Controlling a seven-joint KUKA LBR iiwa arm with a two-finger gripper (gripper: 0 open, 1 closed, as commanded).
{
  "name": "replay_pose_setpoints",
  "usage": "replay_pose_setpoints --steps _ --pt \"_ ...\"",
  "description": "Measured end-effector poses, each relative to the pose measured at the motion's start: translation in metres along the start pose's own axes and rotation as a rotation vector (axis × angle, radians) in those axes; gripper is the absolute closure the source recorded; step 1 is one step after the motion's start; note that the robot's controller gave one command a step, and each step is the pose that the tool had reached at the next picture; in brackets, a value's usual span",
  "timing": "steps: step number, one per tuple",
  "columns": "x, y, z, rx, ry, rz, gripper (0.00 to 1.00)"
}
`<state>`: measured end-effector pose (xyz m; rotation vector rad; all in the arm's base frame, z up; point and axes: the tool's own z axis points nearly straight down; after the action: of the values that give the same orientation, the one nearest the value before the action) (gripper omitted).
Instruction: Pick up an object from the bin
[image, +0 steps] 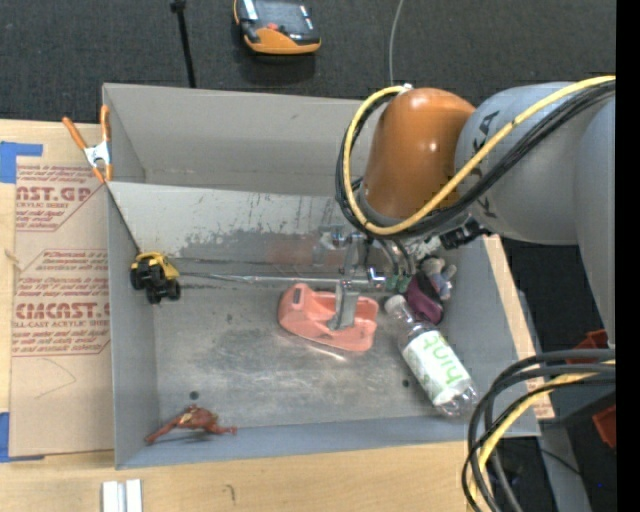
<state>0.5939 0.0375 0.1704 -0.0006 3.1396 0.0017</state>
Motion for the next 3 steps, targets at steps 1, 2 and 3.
replay_pose_setpoints --steps 1,2,3 --pt "-0.002 -0.023 0.057 -0.001 -0.006 0.031 0.00" --pt "0.001 -0.029 0.089 0.000 0.004 0.109 0.00" --pt "0.017 -0.031 0.098 -0.001 -0.009 0.120 1.00"
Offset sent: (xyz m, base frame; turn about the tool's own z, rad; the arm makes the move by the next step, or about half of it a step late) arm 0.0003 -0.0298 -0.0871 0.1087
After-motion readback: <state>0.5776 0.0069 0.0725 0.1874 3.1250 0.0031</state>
